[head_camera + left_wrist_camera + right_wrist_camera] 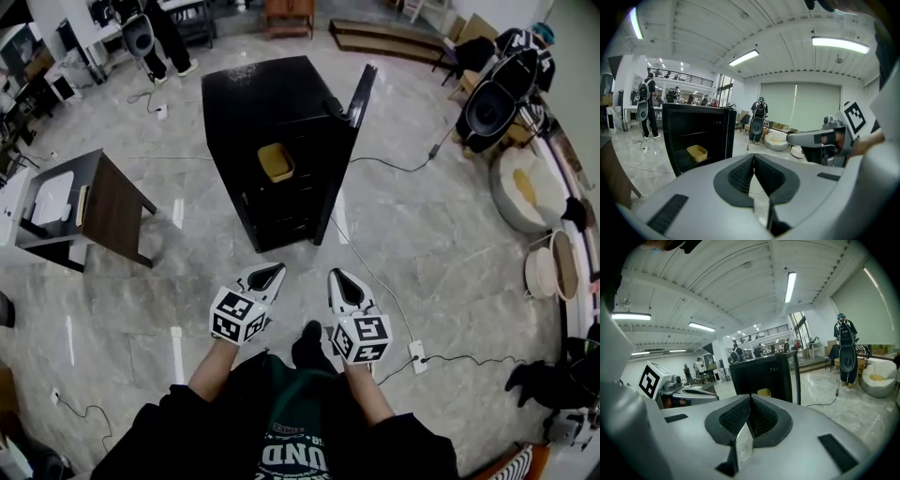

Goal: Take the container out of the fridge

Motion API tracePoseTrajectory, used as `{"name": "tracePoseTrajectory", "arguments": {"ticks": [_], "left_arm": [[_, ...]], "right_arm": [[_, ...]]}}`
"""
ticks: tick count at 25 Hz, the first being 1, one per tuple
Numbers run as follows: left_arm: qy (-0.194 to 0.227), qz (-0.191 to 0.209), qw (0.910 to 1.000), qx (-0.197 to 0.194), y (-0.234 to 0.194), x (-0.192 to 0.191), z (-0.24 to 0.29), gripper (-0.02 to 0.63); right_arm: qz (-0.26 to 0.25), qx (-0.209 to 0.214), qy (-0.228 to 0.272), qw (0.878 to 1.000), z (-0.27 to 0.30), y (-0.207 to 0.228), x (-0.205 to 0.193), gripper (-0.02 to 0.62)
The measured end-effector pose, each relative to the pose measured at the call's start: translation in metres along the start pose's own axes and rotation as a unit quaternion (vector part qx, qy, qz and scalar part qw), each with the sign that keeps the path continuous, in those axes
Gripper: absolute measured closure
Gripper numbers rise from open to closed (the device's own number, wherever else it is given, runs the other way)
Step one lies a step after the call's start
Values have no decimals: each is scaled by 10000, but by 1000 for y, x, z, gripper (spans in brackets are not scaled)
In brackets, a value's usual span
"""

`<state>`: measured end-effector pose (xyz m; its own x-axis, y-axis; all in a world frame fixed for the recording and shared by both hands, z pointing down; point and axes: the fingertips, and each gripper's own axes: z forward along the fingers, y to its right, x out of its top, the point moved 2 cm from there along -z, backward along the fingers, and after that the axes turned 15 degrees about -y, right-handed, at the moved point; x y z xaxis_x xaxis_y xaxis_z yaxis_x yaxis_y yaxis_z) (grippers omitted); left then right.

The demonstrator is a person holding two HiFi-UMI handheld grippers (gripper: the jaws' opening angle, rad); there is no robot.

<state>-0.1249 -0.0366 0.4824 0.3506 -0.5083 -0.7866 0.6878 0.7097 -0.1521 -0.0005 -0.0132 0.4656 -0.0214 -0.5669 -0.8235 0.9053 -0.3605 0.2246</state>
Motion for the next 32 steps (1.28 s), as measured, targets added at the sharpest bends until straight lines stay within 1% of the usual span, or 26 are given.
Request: {"name": "tracePoseTrajectory", "arguments": {"ticks": [8,11,14,20,27,32], "left_arm": [[29,-162,9994,318,-20,35,40,592],[26,-171,9990,414,-22,43,49,592],[-7,-193,9987,470,-24,47,56,592],[-33,-244,9983,537,-32,55,70,592],[-22,-127,9988,469,-44,71,90,592],[-60,-48,9987,495,-56,78,100,592]], "right_arm": [[-187,355,-36,9992,34,43,32,560],[-300,503,-27,9983,42,53,39,560],[-336,564,-58,9978,48,59,42,560],[-304,569,-92,9979,57,74,48,560],[-237,458,-64,9986,69,93,58,560],[-237,383,-98,9989,77,99,62,560]]}}
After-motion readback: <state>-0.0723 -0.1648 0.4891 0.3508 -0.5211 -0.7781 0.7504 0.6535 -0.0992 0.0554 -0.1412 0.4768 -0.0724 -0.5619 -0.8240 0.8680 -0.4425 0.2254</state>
